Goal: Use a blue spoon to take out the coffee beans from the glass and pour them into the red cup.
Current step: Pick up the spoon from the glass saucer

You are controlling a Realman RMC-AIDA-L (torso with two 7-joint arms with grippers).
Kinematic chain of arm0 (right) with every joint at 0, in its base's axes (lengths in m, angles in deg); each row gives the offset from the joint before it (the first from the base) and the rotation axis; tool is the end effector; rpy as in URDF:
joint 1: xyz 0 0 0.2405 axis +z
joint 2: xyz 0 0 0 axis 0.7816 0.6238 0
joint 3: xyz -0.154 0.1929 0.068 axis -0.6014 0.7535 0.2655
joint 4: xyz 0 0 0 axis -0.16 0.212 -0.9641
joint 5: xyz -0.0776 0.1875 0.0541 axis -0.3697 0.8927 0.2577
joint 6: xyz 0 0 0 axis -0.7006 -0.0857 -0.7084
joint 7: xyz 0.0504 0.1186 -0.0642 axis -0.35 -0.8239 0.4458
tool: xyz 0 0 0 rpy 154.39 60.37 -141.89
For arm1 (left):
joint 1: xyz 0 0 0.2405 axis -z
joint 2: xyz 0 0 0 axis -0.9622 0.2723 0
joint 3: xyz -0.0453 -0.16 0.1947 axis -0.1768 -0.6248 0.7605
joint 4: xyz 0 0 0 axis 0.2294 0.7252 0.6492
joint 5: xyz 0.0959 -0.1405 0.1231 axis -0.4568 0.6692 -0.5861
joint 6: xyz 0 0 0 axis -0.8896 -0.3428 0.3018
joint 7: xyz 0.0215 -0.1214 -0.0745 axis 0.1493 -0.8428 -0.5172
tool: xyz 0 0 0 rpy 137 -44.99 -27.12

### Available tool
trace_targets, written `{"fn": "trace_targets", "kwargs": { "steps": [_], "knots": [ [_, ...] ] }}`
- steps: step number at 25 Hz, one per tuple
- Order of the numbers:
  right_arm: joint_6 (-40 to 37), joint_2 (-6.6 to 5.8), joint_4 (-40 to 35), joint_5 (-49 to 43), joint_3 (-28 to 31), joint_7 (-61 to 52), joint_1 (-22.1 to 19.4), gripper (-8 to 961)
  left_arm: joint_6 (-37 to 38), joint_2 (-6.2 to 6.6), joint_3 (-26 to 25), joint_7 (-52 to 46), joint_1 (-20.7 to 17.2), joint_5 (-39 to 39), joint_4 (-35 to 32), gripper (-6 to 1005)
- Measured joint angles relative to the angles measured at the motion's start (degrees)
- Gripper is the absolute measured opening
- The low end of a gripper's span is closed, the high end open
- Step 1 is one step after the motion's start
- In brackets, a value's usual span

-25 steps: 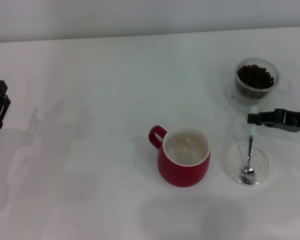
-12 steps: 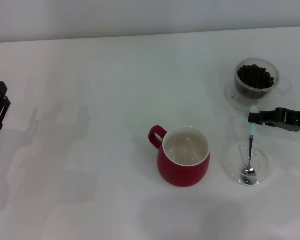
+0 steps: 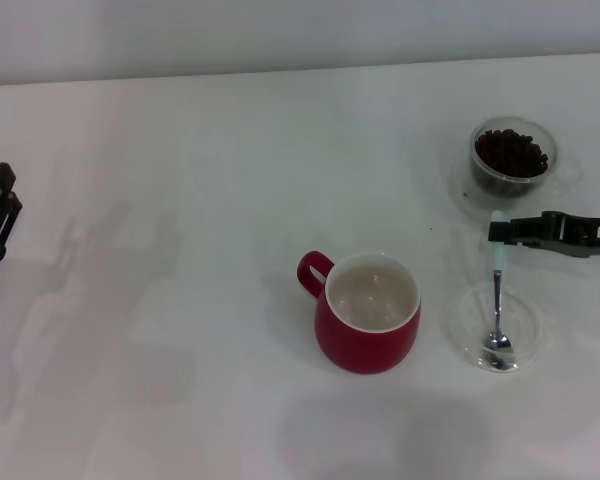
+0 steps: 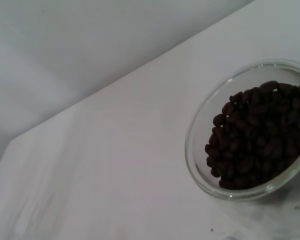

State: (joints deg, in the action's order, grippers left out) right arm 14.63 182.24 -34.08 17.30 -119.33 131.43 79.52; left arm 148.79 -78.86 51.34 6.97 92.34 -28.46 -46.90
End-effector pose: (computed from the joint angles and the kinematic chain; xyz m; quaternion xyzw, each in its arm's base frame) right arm 0.3697 0.3145 0.0341 -0.7300 0.6297 0.2056 0.1682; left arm -0.3302 0.2794 -0.0244 -0.7271 -0.1740 -0.3151 0.5846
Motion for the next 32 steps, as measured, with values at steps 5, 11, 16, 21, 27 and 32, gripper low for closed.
{"fn": "trace_targets", "kwargs": {
  "steps": [5, 11, 16, 21, 27, 32],
  "knots": [
    [-1.1, 0.09, 0.0, -0.08, -0.08, 0.28, 0.1, 183, -0.07, -0.03, 0.0, 0.0, -0.04, 0.0, 0.0, 684],
    [-1.88, 0.11, 0.0, -0.08, -0.07, 0.49, 0.1, 187, -0.13, -0.08, 0.0, 0.0, -0.04, 0.07, 0.09, 685],
    [-2.11, 0.08, 0.0, -0.08, -0.05, 0.26, 0.1, 204, -0.13, -0.09, 0.0, 0.0, -0.04, 0.17, 0.14, 685],
    [-2.29, -0.04, 0.0, -0.02, 0.03, 0.16, 0.1, 222, -0.14, -0.09, 0.0, 0.0, -0.04, 0.16, 0.09, 686],
    [-2.45, 0.04, 0.0, -0.03, 0.01, 0.13, 0.14, 253, -0.12, -0.09, 0.0, 0.0, -0.37, 0.08, -0.02, 685],
    [-2.03, 0.1, 0.0, -0.06, -0.03, 0.21, 0.17, 227, -0.08, -0.09, 0.0, 0.0, -0.63, 0.04, -0.02, 684]
  ]
}}
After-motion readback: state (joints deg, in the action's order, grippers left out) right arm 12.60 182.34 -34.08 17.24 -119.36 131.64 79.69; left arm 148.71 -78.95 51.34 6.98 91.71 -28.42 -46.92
